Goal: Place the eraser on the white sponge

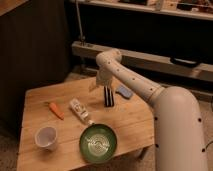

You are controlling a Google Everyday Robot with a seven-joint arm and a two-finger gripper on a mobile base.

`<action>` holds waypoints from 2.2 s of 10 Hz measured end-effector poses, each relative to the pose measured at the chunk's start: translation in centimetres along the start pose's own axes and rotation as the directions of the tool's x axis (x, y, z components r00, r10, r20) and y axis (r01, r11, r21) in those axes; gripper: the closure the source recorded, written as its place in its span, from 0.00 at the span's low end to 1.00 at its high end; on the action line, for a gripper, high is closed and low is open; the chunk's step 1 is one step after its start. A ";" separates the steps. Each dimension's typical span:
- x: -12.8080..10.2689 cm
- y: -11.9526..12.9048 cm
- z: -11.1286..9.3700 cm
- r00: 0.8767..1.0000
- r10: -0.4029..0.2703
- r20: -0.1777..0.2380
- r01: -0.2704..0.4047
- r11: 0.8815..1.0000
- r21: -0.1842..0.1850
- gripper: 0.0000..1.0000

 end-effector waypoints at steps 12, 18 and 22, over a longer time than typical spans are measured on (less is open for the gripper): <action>1.3 4.1 3.1 0.998 -0.057 0.001 0.057 0.998 0.020 0.20; 1.5 4.1 4.3 0.997 -0.069 0.031 0.068 0.997 0.033 0.20; 1.8 4.3 5.6 0.996 -0.052 0.068 0.052 0.999 0.002 0.20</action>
